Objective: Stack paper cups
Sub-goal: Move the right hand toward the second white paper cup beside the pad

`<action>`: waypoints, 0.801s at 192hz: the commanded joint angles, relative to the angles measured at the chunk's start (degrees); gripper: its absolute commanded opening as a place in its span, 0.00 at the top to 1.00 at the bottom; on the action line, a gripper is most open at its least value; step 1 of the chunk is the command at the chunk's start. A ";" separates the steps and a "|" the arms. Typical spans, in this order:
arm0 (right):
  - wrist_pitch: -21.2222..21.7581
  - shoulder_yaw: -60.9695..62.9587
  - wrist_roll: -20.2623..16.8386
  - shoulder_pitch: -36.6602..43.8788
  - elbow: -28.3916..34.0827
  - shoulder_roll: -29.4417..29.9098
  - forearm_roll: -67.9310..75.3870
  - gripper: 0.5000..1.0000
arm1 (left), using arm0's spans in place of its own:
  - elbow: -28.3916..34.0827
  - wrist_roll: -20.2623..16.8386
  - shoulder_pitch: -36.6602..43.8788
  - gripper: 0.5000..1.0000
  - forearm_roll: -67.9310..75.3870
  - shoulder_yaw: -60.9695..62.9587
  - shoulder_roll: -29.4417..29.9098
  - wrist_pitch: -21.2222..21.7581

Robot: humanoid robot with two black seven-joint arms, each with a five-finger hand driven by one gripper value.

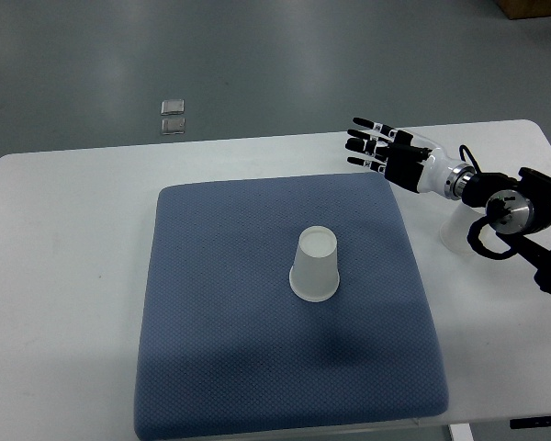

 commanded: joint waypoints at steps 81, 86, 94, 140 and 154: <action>1.95 0.57 0.52 0.24 -0.18 -0.59 -1.85 0.15 | 1.03 0.00 -0.50 0.00 -0.11 0.35 0.00 0.61; 2.04 0.48 1.05 0.24 -0.18 -0.76 -1.85 0.15 | 1.03 0.00 -0.50 0.00 -0.11 0.35 0.00 0.61; 2.30 0.22 1.58 0.24 -0.18 -1.11 -2.11 0.15 | 0.95 0.00 -0.50 0.00 -0.02 0.27 0.00 0.61; 4.76 0.66 4.22 0.33 -0.18 -4.02 -13.45 0.15 | 0.86 0.00 -0.50 0.00 -0.02 0.18 0.00 0.61; 5.99 0.66 5.09 0.33 -0.18 -5.16 -13.98 0.15 | 0.95 0.00 -0.50 0.00 -0.11 0.27 0.00 0.61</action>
